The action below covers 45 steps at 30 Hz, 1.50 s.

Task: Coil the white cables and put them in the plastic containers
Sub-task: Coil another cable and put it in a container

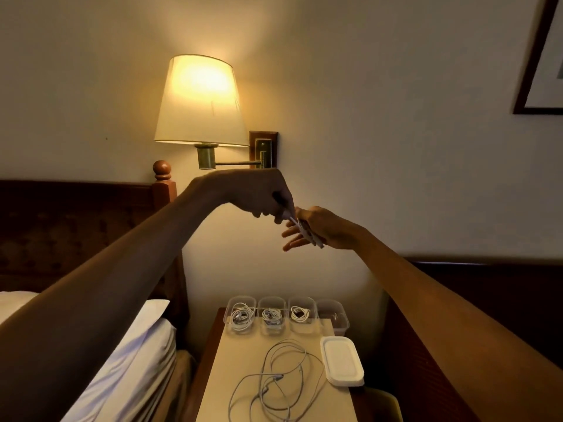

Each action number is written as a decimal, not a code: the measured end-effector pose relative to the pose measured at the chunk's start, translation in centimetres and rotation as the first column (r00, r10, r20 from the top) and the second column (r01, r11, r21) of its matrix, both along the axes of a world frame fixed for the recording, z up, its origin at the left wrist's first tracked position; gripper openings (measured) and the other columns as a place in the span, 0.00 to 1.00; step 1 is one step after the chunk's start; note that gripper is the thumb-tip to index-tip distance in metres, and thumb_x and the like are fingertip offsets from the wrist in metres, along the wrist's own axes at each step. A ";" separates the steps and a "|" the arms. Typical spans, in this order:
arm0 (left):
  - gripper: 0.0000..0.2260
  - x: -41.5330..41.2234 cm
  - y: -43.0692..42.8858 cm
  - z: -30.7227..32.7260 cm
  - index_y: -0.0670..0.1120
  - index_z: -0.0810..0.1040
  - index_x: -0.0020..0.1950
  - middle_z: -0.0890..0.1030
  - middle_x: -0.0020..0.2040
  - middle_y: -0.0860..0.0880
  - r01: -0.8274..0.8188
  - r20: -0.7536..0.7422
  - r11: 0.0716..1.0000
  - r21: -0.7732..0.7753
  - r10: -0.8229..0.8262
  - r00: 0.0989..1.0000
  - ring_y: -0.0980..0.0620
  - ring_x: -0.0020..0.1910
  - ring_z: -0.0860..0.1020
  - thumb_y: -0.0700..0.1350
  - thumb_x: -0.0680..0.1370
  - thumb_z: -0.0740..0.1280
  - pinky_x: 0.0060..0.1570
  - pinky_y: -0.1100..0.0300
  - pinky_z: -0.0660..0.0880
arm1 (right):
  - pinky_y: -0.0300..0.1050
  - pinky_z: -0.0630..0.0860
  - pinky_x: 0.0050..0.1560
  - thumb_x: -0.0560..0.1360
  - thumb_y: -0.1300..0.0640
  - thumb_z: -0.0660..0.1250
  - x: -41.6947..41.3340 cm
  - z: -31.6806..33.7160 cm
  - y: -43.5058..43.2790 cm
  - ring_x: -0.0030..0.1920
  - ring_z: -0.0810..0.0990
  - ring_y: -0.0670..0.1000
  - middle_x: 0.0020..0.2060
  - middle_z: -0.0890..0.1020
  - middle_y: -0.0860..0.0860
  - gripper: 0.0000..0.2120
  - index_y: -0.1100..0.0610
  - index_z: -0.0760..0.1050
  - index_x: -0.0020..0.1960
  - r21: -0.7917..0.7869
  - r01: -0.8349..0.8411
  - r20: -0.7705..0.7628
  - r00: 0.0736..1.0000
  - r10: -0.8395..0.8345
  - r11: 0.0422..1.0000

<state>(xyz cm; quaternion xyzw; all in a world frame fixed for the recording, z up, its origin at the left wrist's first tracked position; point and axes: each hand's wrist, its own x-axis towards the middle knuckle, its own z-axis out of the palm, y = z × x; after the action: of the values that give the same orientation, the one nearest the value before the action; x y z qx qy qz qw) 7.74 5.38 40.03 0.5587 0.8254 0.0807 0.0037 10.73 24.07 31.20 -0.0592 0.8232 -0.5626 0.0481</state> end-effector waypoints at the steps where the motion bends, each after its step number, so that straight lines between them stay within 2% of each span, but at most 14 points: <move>1: 0.09 0.0 0.0 0.4 0.47 0.83 0.57 0.84 0.42 0.54 0.007 -0.010 1.000 0.004 -0.007 1.000 0.59 0.38 0.80 0.41 0.79 0.67 0.36 0.68 0.76 | 0.41 0.79 0.49 0.84 0.48 0.43 0.2 0.0 0.0 0.47 0.83 0.53 0.62 0.76 0.62 0.26 0.67 0.65 0.68 0.031 -0.038 0.034 0.999 0.037 0.999; 4: 0.08 -0.5 -0.1 1.2 0.47 0.84 0.55 0.84 0.43 0.56 0.008 -0.113 0.996 0.091 0.002 0.994 0.61 0.43 0.81 0.40 0.78 0.69 0.43 0.70 0.76 | 0.34 0.75 0.34 0.85 0.49 0.42 0.9 0.0 0.3 0.30 0.79 0.46 0.54 0.82 0.63 0.28 0.70 0.70 0.64 0.035 -0.119 0.075 0.990 0.116 0.992; 6: 0.07 -1.0 -0.1 1.2 0.46 0.85 0.54 0.84 0.43 0.55 0.000 -0.183 0.982 0.188 0.036 0.982 0.62 0.43 0.81 0.40 0.77 0.70 0.44 0.73 0.74 | 0.33 0.69 0.28 0.85 0.49 0.43 1.4 -0.1 0.7 0.23 0.71 0.45 0.39 0.83 0.57 0.29 0.70 0.74 0.59 -0.116 -0.156 0.088 0.982 0.166 0.981; 8: 0.07 -1.6 -0.2 0.7 0.46 0.85 0.54 0.85 0.45 0.53 -0.018 -0.241 0.958 0.285 0.090 0.966 0.61 0.43 0.81 0.41 0.77 0.70 0.42 0.75 0.73 | 0.33 0.64 0.24 0.85 0.50 0.44 1.8 0.0 1.0 0.20 0.66 0.45 0.29 0.77 0.54 0.28 0.67 0.78 0.51 -0.278 -0.187 0.059 0.976 0.211 0.942; 11: 0.07 -2.1 -0.2 -0.8 0.46 0.85 0.54 0.84 0.48 0.53 -0.057 -0.281 0.919 0.391 0.178 0.943 0.62 0.42 0.78 0.42 0.78 0.70 0.40 0.75 0.69 | 0.31 0.62 0.21 0.84 0.50 0.47 2.2 0.2 1.4 0.18 0.64 0.45 0.27 0.74 0.53 0.27 0.62 0.76 0.39 -0.521 -0.236 0.082 0.943 0.323 0.820; 15: 0.06 -2.1 0.4 -3.6 0.43 0.83 0.53 0.81 0.46 0.51 0.004 -0.333 0.855 0.519 0.197 0.922 0.63 0.39 0.73 0.40 0.79 0.68 0.39 0.77 0.67 | 0.31 0.61 0.18 0.83 0.48 0.49 2.3 0.0 1.2 0.17 0.65 0.45 0.25 0.72 0.51 0.25 0.58 0.70 0.34 -0.734 -0.261 0.089 0.879 0.469 0.627; 17: 0.06 -2.0 0.9 -4.8 0.42 0.83 0.52 0.81 0.44 0.52 -0.029 -0.234 0.814 0.580 0.201 0.951 0.63 0.38 0.76 0.38 0.79 0.67 0.40 0.73 0.70 | 0.31 0.61 0.17 0.83 0.44 0.48 2.7 0.0 1.0 0.16 0.65 0.45 0.23 0.71 0.50 0.28 0.57 0.70 0.31 -0.750 -0.250 0.083 0.883 0.462 0.612; 20: 0.07 -2.0 1.7 -6.3 0.39 0.83 0.53 0.83 0.44 0.49 -0.216 0.173 0.723 0.657 0.135 0.976 0.57 0.42 0.83 0.35 0.79 0.66 0.44 0.64 0.80 | 0.30 0.58 0.17 0.83 0.42 0.47 3.5 0.3 0.7 0.15 0.64 0.44 0.21 0.70 0.49 0.32 0.57 0.71 0.28 -0.740 -0.237 0.039 0.919 0.391 0.630; 23: 0.07 -1.2 2.4 -7.2 0.36 0.82 0.55 0.83 0.47 0.43 -0.384 0.551 0.650 0.656 -0.065 0.832 0.50 0.47 0.84 0.34 0.78 0.66 0.47 0.62 0.80 | 0.30 0.59 0.16 0.84 0.45 0.46 3.9 0.7 0.8 0.14 0.63 0.45 0.20 0.70 0.48 0.32 0.57 0.74 0.28 -0.727 -0.219 -0.001 0.948 0.318 0.651; 26: 0.08 -0.4 2.8 -7.4 0.36 0.82 0.55 0.83 0.48 0.41 -0.516 0.737 0.607 0.604 -0.180 0.651 0.49 0.47 0.84 0.36 0.78 0.68 0.46 0.60 0.80 | 0.32 0.61 0.15 0.84 0.47 0.50 4.1 0.4 1.2 0.14 0.62 0.45 0.20 0.70 0.49 0.30 0.57 0.73 0.28 -0.729 -0.144 -0.007 0.979 0.202 0.669; 30: 0.08 0.0 3.1 -7.7 0.38 0.82 0.55 0.84 0.49 0.40 -0.597 0.818 0.641 0.482 -0.086 0.569 0.44 0.48 0.84 0.37 0.78 0.67 0.47 0.55 0.82 | 0.32 0.62 0.16 0.82 0.49 0.57 4.2 -0.6 1.5 0.14 0.62 0.45 0.21 0.70 0.50 0.24 0.58 0.69 0.30 -0.728 -0.010 0.009 1.000 0.024 0.686; 34: 0.07 0.0 3.5 -8.1 0.39 0.83 0.53 0.85 0.47 0.41 -0.658 0.872 0.622 0.423 -0.084 0.481 0.45 0.46 0.84 0.37 0.79 0.67 0.43 0.56 0.82 | 0.32 0.63 0.17 0.80 0.53 0.62 3.8 -1.4 1.4 0.15 0.62 0.44 0.21 0.70 0.51 0.20 0.57 0.70 0.31 -0.734 0.116 -0.017 0.982 -0.188 0.669; 41: 0.09 0.1 3.8 -9.4 0.41 0.81 0.57 0.81 0.51 0.42 -0.666 0.932 0.665 0.339 -0.139 0.336 0.47 0.50 0.78 0.36 0.78 0.68 0.47 0.57 0.76 | 0.35 0.63 0.19 0.81 0.55 0.61 2.9 -2.2 0.6 0.17 0.62 0.45 0.21 0.68 0.50 0.21 0.57 0.66 0.30 -0.611 0.289 -0.100 0.895 -0.434 0.737; 45: 0.16 0.4 4.1 -9.4 0.44 0.76 0.62 0.80 0.53 0.42 -0.654 0.931 0.668 0.356 -0.196 0.307 0.46 0.52 0.77 0.47 0.76 0.71 0.49 0.54 0.73 | 0.36 0.64 0.20 0.80 0.54 0.62 2.5 -2.1 0.3 0.18 0.64 0.45 0.23 0.69 0.51 0.20 0.57 0.67 0.30 -0.554 0.379 -0.152 0.829 -0.538 0.741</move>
<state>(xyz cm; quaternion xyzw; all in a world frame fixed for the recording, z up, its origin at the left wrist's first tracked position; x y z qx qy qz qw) 8.12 9.44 30.59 0.2239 0.6482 0.6842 0.2481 13.24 24.37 29.06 0.0522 0.6336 -0.7346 -0.2371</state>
